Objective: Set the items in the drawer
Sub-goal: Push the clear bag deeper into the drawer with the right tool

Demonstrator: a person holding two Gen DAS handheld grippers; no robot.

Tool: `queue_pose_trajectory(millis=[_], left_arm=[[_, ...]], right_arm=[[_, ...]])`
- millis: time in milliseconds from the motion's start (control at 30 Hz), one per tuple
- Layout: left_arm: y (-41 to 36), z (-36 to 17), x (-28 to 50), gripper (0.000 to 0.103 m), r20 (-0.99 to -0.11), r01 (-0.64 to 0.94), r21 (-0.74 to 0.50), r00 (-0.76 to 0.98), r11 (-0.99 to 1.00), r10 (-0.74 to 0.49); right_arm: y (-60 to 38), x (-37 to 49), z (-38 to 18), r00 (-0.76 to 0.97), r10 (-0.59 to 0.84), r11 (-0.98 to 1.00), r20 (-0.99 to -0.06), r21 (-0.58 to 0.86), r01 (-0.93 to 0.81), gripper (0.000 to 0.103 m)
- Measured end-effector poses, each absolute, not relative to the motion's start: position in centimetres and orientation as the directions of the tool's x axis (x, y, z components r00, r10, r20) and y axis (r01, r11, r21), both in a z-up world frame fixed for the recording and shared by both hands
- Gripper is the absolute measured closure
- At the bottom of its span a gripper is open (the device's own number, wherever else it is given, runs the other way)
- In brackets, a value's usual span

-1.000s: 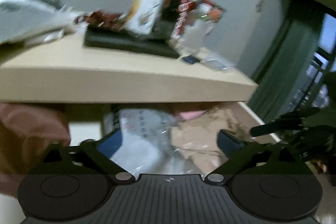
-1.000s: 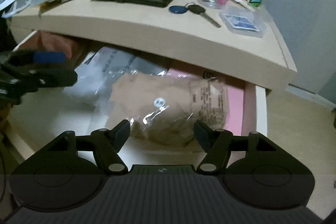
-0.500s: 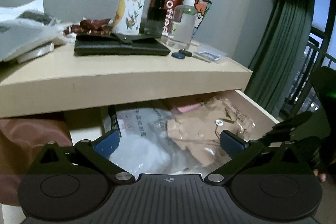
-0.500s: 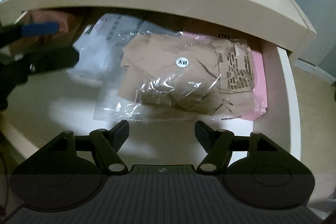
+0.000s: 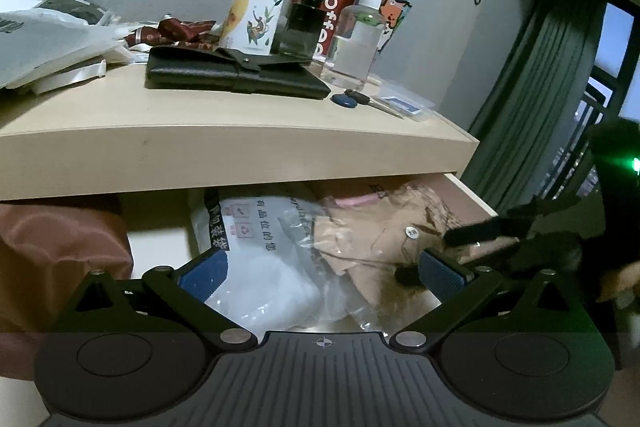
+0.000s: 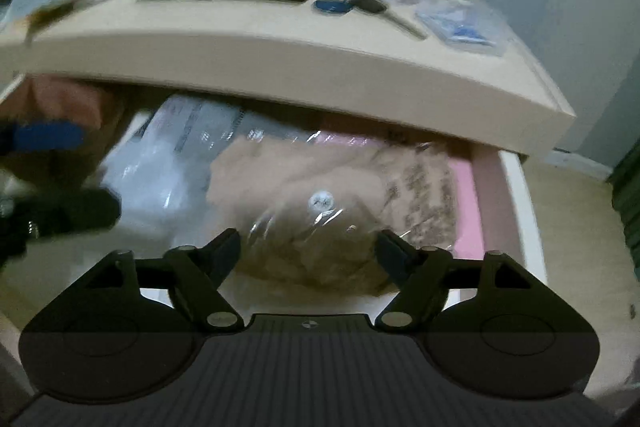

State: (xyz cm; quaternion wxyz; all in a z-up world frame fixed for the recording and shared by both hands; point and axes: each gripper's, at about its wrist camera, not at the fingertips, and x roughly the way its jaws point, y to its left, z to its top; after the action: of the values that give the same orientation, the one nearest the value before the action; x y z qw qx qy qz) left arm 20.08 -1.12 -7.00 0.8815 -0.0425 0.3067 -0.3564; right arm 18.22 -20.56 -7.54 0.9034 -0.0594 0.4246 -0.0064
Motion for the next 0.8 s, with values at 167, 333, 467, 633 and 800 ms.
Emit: queue_pose_trajectory(millis=[167,333,467,633,800], left_arm=[[-0.9,-7.1,20.4,0.0,-0.514,0.586,-0.318,0.554,0.745,-0.655],[-0.6,-7.1,20.4,0.0,-0.516,0.578,-0.331,0.551,0.746,-0.656],[-0.7,-7.2,20.3,0.0,-0.516,0.582,-0.33,0.548,0.744,-0.658],[-0.7,-7.2,20.4,0.0,-0.517,0.583,-0.333,0.545,0.741,-0.661],[-0.5,-7.2,20.6,0.0,-0.52,0.575,-0.347,0.54,0.741,-0.662]], right_arm=[[-20.1,19.3,-8.6,0.673,-0.129,0.976,-0.728,-0.212,-0.042,0.021],[-21.7,21.4,-8.0,0.698,-0.121,0.986,-0.706,-0.168,0.001,0.021],[-22.3,22.4,-7.8,0.711,-0.127,0.987,-0.692,-0.158,0.023,0.021],[-23.7,23.6,-7.6,0.713,-0.126,0.991,-0.69,-0.12,0.059,0.021],[-24.5,23.8,-6.3,0.683,-0.089,0.996,-0.725,-0.069,0.057,0.031]])
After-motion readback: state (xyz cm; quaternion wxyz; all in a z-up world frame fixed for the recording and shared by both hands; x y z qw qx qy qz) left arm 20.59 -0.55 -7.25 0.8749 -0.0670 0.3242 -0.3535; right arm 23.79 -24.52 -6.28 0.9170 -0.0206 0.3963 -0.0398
